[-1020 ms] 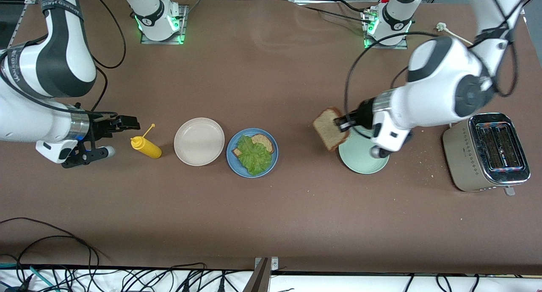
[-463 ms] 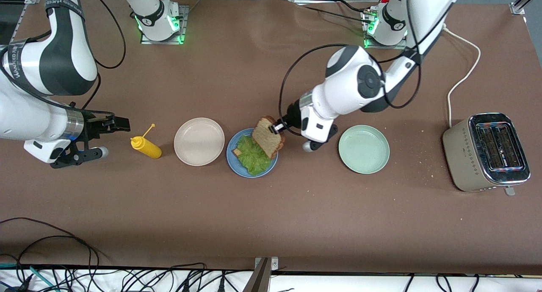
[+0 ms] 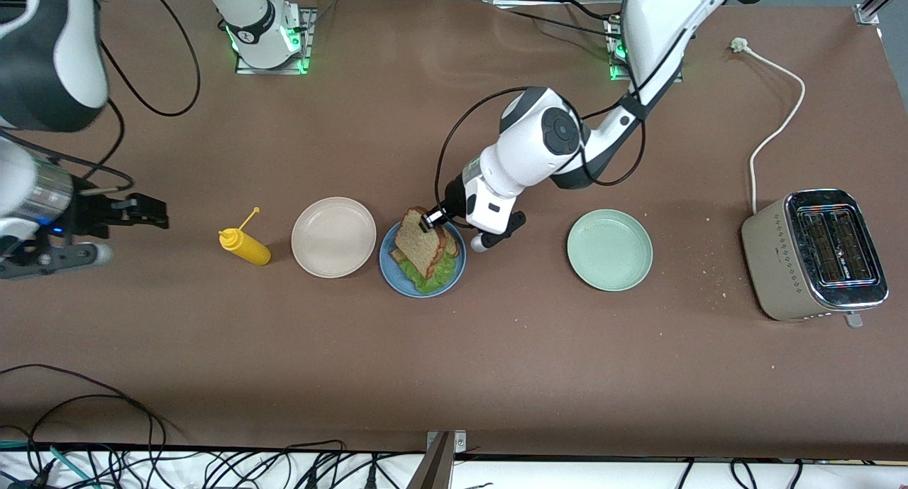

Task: Make sandwich in blue plate with both arms
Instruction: 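Lower the bread slice edge-first onto the lettuce on the blue plate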

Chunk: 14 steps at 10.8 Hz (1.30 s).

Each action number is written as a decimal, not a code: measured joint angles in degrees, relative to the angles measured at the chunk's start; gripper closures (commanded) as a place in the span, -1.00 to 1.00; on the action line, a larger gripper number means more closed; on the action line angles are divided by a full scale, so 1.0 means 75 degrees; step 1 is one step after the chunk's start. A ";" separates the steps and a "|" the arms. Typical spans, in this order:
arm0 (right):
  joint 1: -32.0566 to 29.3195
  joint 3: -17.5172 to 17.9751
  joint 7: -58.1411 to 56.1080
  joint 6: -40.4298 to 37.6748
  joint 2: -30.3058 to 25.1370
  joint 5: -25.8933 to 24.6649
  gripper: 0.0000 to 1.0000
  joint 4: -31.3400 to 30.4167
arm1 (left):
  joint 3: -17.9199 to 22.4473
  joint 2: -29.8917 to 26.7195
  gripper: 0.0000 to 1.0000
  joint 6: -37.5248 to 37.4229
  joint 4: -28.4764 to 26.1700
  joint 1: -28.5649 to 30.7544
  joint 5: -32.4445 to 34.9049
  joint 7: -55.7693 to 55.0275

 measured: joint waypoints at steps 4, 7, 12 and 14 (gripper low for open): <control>0.0014 0.0022 0.0269 0.0005 -0.0059 0.0000 -1.00 0.0144 | 0.0265 0.0251 1.00 0.0338 0.0193 -0.0394 0.0000 -0.0022; 0.0249 0.0071 0.0749 0.0020 -0.0058 0.0000 -1.00 0.0193 | 0.0477 0.0366 1.00 0.0338 0.0256 -0.0539 0.0000 -0.0022; 0.0261 0.0024 0.0782 0.0037 -0.0063 0.0000 -1.00 0.0371 | 0.0951 0.0467 1.00 0.0517 0.0294 -0.1072 0.0000 -0.0023; 0.0264 0.0012 0.0826 0.0634 -0.0345 -0.0007 -1.00 -0.0080 | 0.0968 0.0535 1.00 0.0517 0.0295 -0.1072 0.0000 -0.0023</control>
